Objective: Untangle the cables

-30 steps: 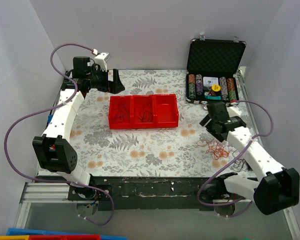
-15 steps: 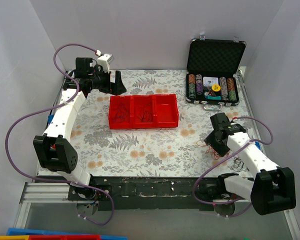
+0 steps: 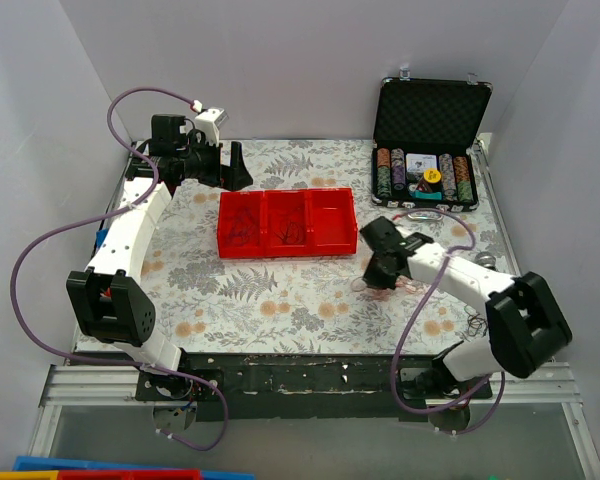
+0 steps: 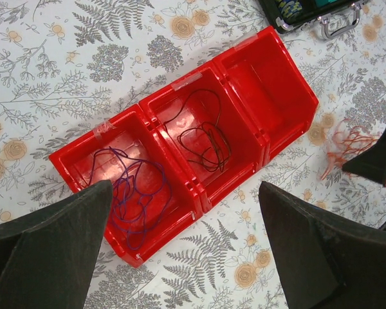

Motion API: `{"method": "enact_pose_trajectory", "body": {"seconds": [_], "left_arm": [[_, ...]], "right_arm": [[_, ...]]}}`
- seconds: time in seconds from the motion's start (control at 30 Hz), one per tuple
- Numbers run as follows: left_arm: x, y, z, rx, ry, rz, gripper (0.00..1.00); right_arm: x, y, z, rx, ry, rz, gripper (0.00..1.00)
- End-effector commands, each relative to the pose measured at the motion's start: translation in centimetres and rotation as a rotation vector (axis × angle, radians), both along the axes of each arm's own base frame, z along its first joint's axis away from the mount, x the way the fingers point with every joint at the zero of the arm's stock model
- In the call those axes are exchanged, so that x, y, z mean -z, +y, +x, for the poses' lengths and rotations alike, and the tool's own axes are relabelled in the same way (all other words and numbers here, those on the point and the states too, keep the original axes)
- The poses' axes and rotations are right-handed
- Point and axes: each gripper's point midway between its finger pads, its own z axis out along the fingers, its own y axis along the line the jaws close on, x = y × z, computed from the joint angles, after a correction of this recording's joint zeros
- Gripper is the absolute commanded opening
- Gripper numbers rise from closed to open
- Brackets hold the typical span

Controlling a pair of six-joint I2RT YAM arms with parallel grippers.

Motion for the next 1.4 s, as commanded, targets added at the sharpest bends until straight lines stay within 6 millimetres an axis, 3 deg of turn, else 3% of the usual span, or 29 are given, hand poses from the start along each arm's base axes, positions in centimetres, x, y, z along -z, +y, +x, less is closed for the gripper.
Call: {"method": "enact_pose_trajectory", "body": {"seconds": [0.0,0.1,0.17,0.37,0.47,0.57,0.67,0.8,0.93,1.07,1.23,1.37], "left_arm": [[-1.4,0.2,-0.3,-0.001,-0.042,0.009,0.98],[-1.2,0.4,-0.5,-0.005,-0.045,0.021,0.98],[-1.2,0.5,-0.6,-0.005,-0.047,0.028,0.98],[-1.2,0.5,-0.8,0.006,-0.051,0.035,0.98],[-0.6,-0.5,-2.1,0.076,-0.028,0.015,0.98],[0.6,-2.9,-4.8,0.215,0.005,0.006,0.98],[1.9,-6.2,-8.7,0.384,0.014,0.016,0.98],[3.1,-9.0,-13.1,0.561,0.023,-0.009,0.98],[3.7,-10.1,-15.5,0.678,0.035,-0.048,0.98],[2.7,-11.2,-18.5,0.821,-0.012,-0.121,0.98],[3.1,-11.2,-21.4,0.965,-0.055,-0.164,0.98],[4.3,-11.1,-21.2,0.966,-0.068,-0.140,0.98]], "right_arm": [[-3.6,9.7,1.5,-0.248,-0.091,0.122,0.01],[-5.3,14.1,1.2,-0.376,-0.114,0.132,0.01],[-6.3,15.4,1.4,-0.414,-0.136,0.134,0.01],[-7.7,15.9,1.2,-0.445,-0.153,0.166,0.01],[-8.6,15.6,0.9,-0.493,-0.192,0.179,0.01],[-10.5,16.3,0.1,-0.626,-0.276,0.251,0.01],[-14.1,17.8,-1.5,-0.818,-0.433,0.397,0.01],[-18.0,17.1,-2.7,-0.944,-0.605,0.447,0.01],[-18.8,16.6,-4.1,-1.012,-0.637,0.494,0.01],[-19.5,17.2,-5.4,-1.071,-0.667,0.574,0.01],[-21.0,17.9,-6.0,-1.120,-0.712,0.632,0.01],[-22.0,18.4,-6.5,-1.166,-0.728,0.670,0.01]]}}
